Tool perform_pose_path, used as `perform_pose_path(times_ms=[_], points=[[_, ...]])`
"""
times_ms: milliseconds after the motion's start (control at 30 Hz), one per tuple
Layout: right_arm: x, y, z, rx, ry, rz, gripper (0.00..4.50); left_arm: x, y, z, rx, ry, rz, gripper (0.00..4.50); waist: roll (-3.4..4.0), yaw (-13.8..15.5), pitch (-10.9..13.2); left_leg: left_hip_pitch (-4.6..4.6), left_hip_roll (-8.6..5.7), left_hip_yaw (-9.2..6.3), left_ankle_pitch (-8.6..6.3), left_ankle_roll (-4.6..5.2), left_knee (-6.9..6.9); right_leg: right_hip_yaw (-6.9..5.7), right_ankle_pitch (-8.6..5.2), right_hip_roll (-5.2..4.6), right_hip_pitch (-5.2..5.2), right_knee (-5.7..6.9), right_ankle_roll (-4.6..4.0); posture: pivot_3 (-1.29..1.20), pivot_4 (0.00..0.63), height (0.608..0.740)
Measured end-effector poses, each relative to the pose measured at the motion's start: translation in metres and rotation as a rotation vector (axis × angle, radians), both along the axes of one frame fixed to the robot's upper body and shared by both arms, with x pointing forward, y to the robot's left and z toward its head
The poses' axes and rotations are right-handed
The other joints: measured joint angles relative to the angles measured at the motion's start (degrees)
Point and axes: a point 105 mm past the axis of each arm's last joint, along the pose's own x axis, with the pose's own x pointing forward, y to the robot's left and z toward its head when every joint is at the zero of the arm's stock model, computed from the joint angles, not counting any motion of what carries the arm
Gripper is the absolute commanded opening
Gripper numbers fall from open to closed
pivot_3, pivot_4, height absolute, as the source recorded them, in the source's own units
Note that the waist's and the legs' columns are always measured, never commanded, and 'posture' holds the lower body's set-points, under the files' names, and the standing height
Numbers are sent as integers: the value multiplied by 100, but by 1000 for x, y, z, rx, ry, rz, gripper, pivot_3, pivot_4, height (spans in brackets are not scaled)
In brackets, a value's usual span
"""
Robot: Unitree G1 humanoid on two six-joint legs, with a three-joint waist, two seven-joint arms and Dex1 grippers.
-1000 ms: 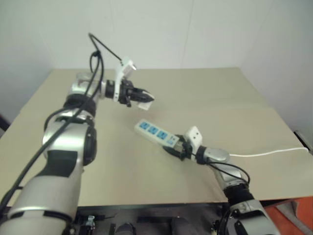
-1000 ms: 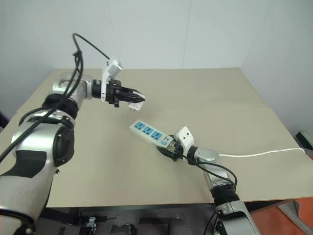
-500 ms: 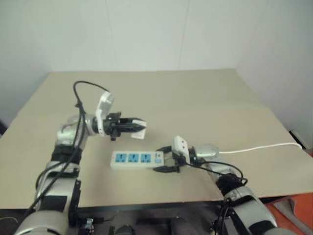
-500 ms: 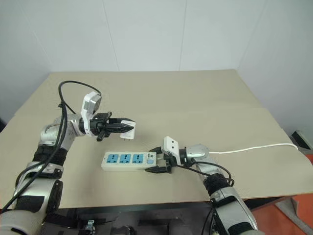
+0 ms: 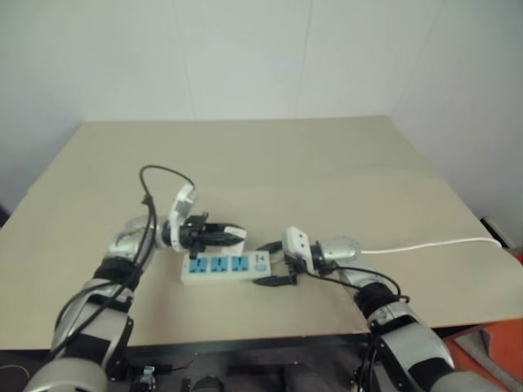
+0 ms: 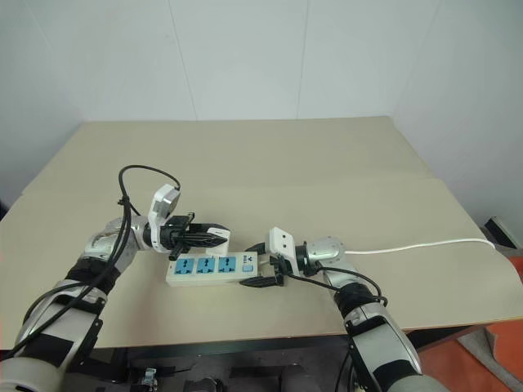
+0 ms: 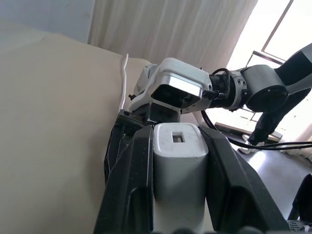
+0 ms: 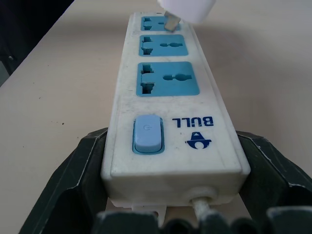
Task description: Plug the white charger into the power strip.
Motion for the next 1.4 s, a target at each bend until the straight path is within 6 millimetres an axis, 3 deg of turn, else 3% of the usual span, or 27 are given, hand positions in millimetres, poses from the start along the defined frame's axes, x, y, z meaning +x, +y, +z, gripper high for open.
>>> perform_pose_path(times_ms=[400, 1400], points=[[1, 0, -1, -6, 86, -27, 3420, -5, -14, -11, -7, -26, -39, 1020, 0, 7, -2, 0, 0, 1, 0, 0, 0, 4, -1, 3, 0, -2, 1, 0, 150, 740], [0, 0, -3, -8, 92, -39, 3420, -9, -9, -35, -17, -107, 17, 1020, 2, 10, -31, 4, 0, 4, 0, 0, -6, 8, -2, 3, 3, -9, 3, 0, 150, 740]])
